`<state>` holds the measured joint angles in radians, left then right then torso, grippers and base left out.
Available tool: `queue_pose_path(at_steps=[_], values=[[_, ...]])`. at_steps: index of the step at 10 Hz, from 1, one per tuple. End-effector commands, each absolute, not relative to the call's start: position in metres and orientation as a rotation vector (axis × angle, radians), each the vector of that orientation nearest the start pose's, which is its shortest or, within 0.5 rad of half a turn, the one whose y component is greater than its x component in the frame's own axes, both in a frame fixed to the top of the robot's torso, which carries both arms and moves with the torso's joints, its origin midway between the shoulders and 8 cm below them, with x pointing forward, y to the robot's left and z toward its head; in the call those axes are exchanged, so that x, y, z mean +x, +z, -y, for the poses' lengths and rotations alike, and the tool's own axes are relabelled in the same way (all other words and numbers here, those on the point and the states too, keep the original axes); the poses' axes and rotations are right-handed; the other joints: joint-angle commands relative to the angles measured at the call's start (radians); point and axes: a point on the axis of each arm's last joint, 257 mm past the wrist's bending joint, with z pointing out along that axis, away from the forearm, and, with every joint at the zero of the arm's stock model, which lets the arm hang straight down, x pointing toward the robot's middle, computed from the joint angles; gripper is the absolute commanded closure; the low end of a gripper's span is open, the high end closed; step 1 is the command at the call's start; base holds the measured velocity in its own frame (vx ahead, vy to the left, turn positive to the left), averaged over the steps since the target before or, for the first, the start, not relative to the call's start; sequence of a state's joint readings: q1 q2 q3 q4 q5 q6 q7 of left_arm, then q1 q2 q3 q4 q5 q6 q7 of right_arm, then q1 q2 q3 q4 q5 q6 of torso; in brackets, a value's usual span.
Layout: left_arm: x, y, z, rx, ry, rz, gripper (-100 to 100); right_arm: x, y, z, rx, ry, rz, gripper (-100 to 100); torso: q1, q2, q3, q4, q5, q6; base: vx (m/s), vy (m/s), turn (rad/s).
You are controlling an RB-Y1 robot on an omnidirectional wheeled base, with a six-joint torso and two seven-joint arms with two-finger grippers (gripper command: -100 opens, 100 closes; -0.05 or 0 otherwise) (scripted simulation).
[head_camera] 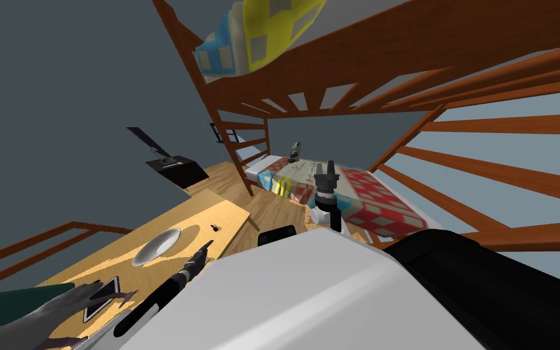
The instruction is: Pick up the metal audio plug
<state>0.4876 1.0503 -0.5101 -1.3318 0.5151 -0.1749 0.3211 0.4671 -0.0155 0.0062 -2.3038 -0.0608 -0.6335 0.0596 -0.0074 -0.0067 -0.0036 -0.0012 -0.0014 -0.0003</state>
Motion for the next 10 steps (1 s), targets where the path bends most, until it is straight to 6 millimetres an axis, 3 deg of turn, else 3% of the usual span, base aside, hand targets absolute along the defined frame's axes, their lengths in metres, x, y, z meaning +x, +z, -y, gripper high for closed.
queue_pose_path(at_steps=[1, 2, 3, 6, 10], values=[[0.172, -0.485, -0.520, -1.631, -0.494, -2.000, -100, 0.314, 0.068, 0.275, 0.516, 1.339, -0.466, 0, 0.000, 0.000, 0.000, 0.000, 0.000, 0.000, 0.175, -0.119, -0.146], [0.157, -0.489, -0.528, -1.632, -0.450, -2.025, -100, 0.314, 0.068, 0.275, 0.516, 1.339, -0.466, 0, 0.000, -0.003, -0.002, -0.001, -0.001, 0.000, 0.178, -0.107, -0.095], [0.129, -0.495, -0.542, -1.633, -0.367, -2.072, -100, 0.314, 0.068, 0.275, 0.516, 1.339, -0.466, 0, -0.001, -0.004, -0.003, -0.001, 0.000, 0.000, 0.182, -0.140, -0.154], [0.083, -0.503, -0.561, -1.634, -0.239, -2.147, -100, 0.314, 0.068, 0.275, 0.516, 1.339, -0.466, 0, 0.000, -0.002, -0.001, -0.001, -0.001, -0.001, 0.136, -0.093, -0.110], [0.024, -0.515, -0.579, -1.646, -0.090, -2.240, -100, 0.314, 0.068, 0.275, 0.516, 1.339, -0.466, 0, 0.009, -0.001, -0.001, 0.000, 0.001, 0.000, 0.128, 0.036, -0.173]])
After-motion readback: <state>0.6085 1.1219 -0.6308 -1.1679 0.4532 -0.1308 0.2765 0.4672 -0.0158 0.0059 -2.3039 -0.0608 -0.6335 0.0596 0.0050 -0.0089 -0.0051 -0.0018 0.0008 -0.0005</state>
